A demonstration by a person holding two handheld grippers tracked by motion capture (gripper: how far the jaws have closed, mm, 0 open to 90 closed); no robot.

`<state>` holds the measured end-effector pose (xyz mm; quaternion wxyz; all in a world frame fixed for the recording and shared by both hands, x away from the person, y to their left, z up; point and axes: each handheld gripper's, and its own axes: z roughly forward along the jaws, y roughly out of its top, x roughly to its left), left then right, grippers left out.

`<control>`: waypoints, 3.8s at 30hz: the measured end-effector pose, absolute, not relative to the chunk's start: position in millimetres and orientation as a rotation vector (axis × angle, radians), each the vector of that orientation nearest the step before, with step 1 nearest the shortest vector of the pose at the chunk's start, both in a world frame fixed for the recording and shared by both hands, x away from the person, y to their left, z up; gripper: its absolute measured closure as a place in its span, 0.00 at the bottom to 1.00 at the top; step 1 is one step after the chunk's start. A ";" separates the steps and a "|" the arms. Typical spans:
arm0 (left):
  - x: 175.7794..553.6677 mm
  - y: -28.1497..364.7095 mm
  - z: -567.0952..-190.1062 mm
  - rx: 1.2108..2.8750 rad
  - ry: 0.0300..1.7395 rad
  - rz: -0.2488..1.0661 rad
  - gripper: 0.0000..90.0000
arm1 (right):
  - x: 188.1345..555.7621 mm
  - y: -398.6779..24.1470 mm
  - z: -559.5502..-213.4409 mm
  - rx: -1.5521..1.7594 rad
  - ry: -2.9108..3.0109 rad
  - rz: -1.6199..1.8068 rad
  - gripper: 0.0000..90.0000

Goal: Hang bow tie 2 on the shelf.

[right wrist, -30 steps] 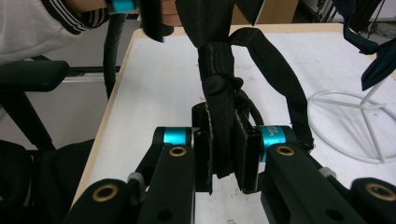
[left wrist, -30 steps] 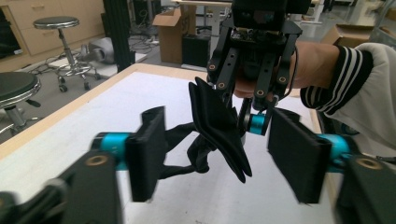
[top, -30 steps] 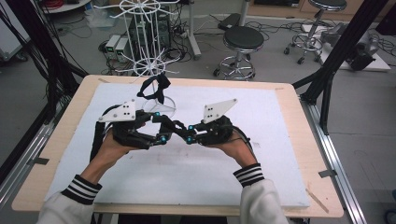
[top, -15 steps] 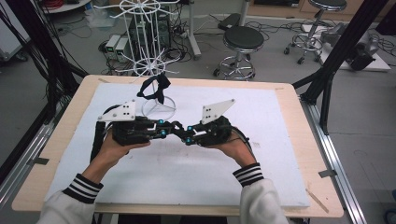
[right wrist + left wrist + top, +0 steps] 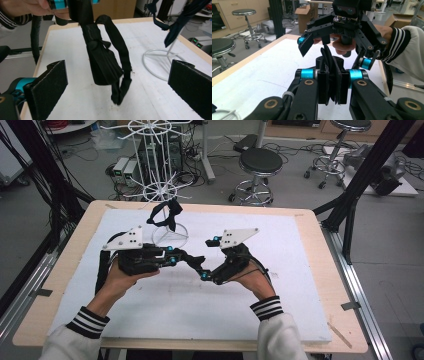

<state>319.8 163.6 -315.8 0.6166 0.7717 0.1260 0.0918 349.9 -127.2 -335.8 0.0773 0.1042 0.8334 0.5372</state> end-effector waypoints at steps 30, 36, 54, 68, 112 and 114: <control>320.9 219.5 -304.9 1.687 0.493 0.394 0.92 | 327.1 -202.9 -344.5 0.633 2.232 1.582 0.01; 323.8 231.3 -301.3 1.674 0.544 0.435 0.92 | 318.4 -223.2 -347.3 0.702 2.139 1.531 0.01; 334.1 258.1 -287.2 1.668 0.629 0.512 0.92 | 295.9 -258.9 -378.3 0.821 2.013 1.495 0.01; 349.1 267.2 -269.6 1.703 0.658 0.548 0.92 | 281.7 -267.5 -398.5 0.860 1.959 1.506 0.01; 407.9 244.8 -255.0 1.814 0.702 0.523 0.92 | 269.6 -267.4 -404.9 0.860 1.852 1.483 0.01; 410.0 242.9 -255.8 1.830 0.703 0.517 0.92 | 269.5 -268.4 -404.9 0.871 1.853 1.479 0.01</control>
